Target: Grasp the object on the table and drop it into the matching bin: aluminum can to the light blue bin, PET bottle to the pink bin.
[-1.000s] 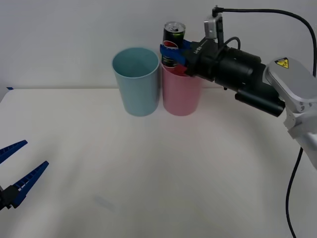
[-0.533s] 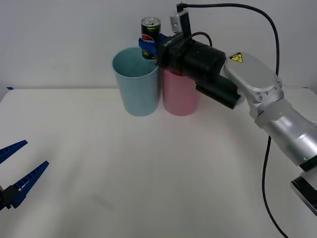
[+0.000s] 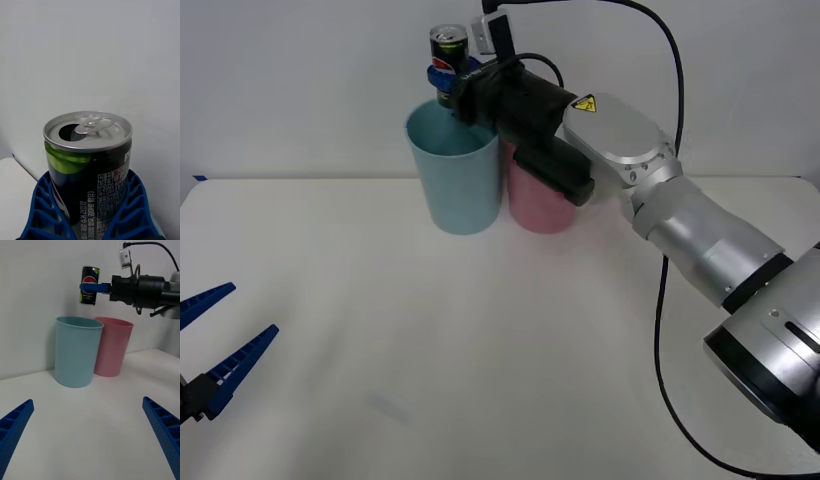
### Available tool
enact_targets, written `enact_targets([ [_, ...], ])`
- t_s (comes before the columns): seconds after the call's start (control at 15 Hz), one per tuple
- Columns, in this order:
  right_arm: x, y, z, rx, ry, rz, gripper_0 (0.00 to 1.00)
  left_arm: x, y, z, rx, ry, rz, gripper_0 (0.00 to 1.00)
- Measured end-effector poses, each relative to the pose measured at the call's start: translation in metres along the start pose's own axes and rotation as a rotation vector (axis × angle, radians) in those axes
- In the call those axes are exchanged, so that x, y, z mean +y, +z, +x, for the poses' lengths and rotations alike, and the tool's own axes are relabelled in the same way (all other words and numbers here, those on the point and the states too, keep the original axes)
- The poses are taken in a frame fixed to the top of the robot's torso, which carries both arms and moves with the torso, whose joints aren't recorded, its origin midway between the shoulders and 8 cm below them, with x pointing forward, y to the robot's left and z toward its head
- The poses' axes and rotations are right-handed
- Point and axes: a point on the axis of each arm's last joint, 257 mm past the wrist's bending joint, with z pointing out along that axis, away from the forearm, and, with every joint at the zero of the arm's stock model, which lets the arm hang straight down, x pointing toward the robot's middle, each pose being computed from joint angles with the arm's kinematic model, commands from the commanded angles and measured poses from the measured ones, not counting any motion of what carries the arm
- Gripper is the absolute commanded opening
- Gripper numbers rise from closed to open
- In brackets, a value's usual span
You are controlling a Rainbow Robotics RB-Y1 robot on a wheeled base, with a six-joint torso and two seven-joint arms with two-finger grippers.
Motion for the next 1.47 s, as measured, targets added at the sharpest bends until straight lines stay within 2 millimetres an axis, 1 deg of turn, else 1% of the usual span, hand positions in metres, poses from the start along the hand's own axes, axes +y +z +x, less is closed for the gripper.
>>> enact_targets([
  [0.2, 0.001, 0.005, 0.002, 0.004, -0.002, 0.022, 0.00, 0.000, 0.000, 0.000, 0.000, 0.000, 0.000, 1.00],
  [0.27, 0.001, 0.005, 0.002, 0.004, -0.001, 0.023, 0.02, 0.000, 0.000, 0.000, 0.000, 0.000, 0.000, 1.00],
  [0.33, 0.002, 0.005, 0.003, 0.004, -0.002, 0.022, 0.30, 0.000, 0.000, 0.000, 0.000, 0.000, 0.000, 1.00],
  [0.4, 0.002, 0.005, 0.002, 0.004, -0.001, 0.023, 0.75, 0.000, 0.000, 0.000, 0.000, 0.000, 0.000, 1.00],
  [0.47, 0.001, 0.005, 0.002, 0.003, 0.000, 0.025, 1.00, 0.000, 0.000, 0.000, 0.000, 0.000, 0.000, 1.00],
  [0.73, -0.002, 0.005, 0.002, 0.002, -0.001, 0.036, 1.00, 0.000, 0.000, 0.000, 0.000, 0.000, 0.000, 1.00],
  [0.87, 0.000, 0.005, 0.001, -0.002, 0.001, 0.032, 1.00, 0.000, 0.000, 0.000, 0.000, 0.000, 0.000, 1.00],
  [1.0, 0.001, -0.001, -0.001, -0.013, 0.003, 0.023, 1.00, 0.000, 0.000, 0.000, 0.000, 0.000, 0.000, 1.00],
  [1.2, 0.003, -0.025, -0.001, -0.044, -0.001, -0.002, 1.00, 0.000, 0.000, 0.000, 0.000, 0.000, 0.000, 1.00],
  [1.33, 0.004, -0.047, 0.005, -0.053, -0.006, -0.023, 1.00, 0.000, 0.000, 0.000, 0.000, 0.000, 0.000, 1.00],
  [1.47, 0.007, -0.075, 0.012, -0.055, -0.020, -0.057, 1.00, 0.000, 0.000, 0.000, 0.000, 0.000, 0.000, 1.00],
])
